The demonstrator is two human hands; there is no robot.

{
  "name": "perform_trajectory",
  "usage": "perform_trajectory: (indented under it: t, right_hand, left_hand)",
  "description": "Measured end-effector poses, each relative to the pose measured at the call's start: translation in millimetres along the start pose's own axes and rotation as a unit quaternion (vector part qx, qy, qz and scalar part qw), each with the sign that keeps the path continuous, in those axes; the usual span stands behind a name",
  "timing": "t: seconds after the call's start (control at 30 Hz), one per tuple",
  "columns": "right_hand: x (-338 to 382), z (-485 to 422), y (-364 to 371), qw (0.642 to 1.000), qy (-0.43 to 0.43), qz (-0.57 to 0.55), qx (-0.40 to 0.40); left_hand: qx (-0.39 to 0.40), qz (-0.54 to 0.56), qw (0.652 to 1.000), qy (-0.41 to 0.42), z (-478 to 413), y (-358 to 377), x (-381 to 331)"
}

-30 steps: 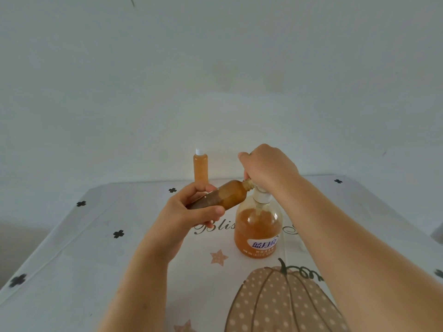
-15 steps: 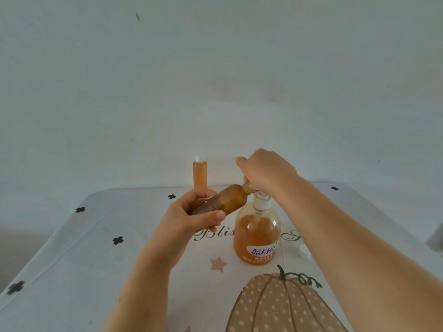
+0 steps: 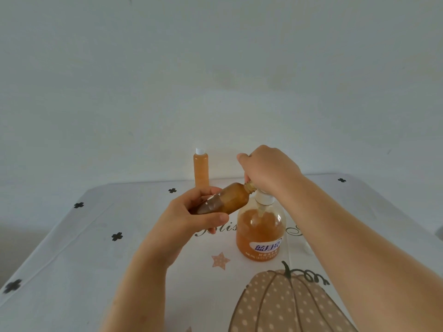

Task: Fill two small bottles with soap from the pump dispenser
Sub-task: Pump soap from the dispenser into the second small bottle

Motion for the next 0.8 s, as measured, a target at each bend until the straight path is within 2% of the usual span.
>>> perform_trajectory:
  t: [0.13, 0.47, 0.8]
  right_hand:
    - [0.8, 1.6, -2.3, 1.000, 0.003, 0.001, -0.001]
    - [7.6, -0.1, -18.9, 0.999, -0.002, 0.040, 0.016]
    - [6.0, -1.2, -10.8, 1.000, 0.009, 0.016, 0.014]
  left_hand:
    - [0.019, -0.024, 1.000, 0.001, 5.7, 3.1, -3.6]
    - [0.030, 0.002, 0.999, 0.015, 11.6, 5.1, -10.8]
    - [-0.016, 0.012, 1.000, 0.014, 5.2, 3.1, -6.1]
Point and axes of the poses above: each hand's wrist, its own z-axis away from the middle knuckle, its own y-axis out of the palm, x = y × z, the point moved 1 cm from there along -z, towards the middle knuckle, and after that the axes turned 14 degrees about -x, right-handed, at the moved point
